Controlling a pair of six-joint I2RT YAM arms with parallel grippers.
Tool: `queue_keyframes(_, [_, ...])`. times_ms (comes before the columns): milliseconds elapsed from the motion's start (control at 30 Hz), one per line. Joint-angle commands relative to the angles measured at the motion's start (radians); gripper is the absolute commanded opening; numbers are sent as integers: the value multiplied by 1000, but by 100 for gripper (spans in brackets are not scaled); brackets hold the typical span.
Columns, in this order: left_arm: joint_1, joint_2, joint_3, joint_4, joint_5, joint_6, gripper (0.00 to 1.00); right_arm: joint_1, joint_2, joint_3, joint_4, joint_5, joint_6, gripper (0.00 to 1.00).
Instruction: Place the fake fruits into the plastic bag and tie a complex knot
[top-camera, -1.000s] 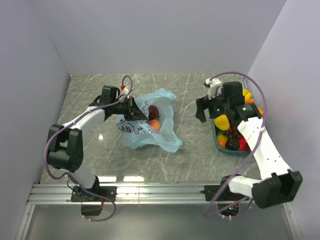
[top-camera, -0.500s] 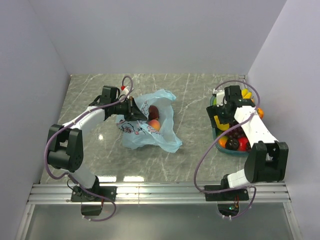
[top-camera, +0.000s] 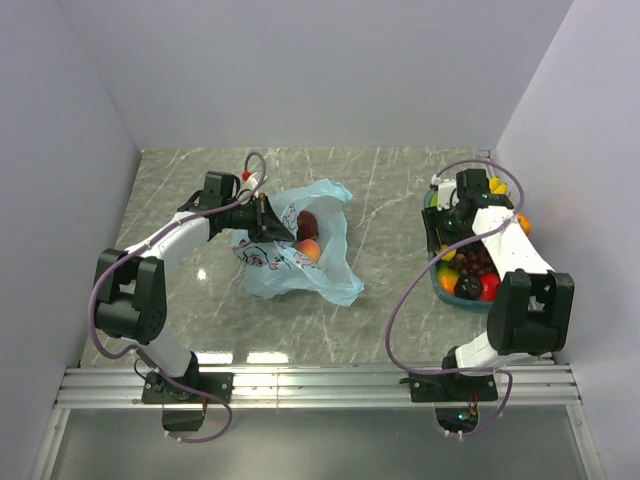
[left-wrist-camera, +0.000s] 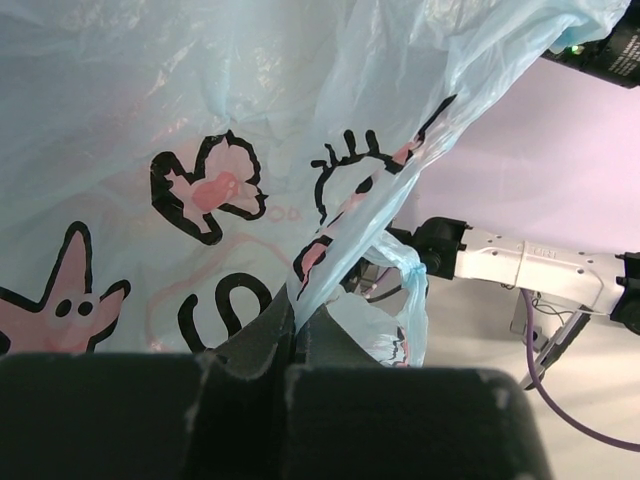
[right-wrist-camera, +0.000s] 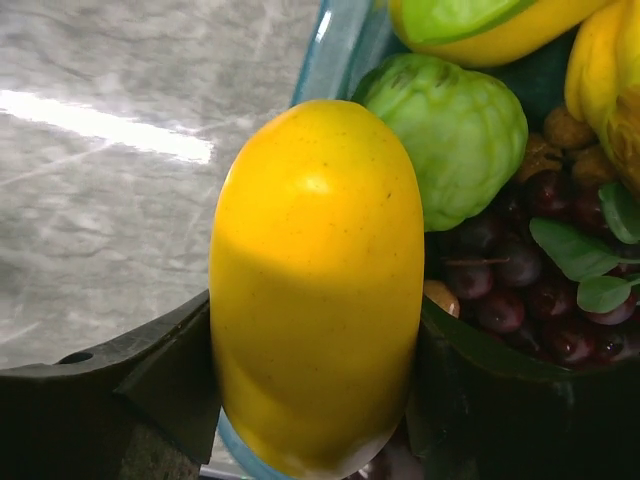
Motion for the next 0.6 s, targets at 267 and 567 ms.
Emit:
queue_keyframes(267, [-2, -28, 45, 64, 82, -48, 1, 253, -110, 87, 61, -403, 193, 45])
queue_keyframes(567, [-3, -33, 16, 124, 87, -100, 1, 496, 115, 46, 438, -527, 532, 37])
